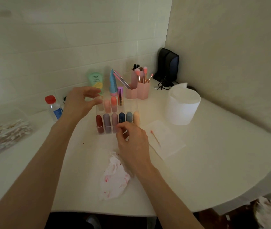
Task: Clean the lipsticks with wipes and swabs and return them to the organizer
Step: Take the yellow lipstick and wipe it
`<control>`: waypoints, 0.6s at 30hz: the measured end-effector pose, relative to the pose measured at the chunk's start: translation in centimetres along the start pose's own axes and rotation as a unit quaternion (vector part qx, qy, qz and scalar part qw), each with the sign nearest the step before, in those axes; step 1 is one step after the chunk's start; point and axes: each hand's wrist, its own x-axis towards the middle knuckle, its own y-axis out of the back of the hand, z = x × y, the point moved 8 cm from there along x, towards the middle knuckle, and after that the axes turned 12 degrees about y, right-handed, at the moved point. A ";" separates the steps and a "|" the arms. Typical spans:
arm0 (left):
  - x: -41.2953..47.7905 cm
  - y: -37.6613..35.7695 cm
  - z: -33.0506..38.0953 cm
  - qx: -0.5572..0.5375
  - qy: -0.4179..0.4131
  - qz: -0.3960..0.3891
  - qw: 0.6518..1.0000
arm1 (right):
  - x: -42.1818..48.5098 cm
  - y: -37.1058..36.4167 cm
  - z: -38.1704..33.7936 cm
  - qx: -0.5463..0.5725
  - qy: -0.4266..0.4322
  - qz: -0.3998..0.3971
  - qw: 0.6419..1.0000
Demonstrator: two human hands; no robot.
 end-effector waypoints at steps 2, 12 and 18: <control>-0.6 1.1 0.8 -0.026 -0.010 0.024 0.999 | 0.0 0.0 0.0 0.001 0.002 -0.001 1.000; -8.2 3.2 1.6 -0.172 0.012 -0.032 0.985 | -0.1 -0.8 -2.1 0.094 0.074 -0.018 0.993; -11.5 1.7 0.2 -0.179 0.024 -0.035 0.983 | -0.2 -1.9 -2.3 0.051 0.113 -0.041 0.991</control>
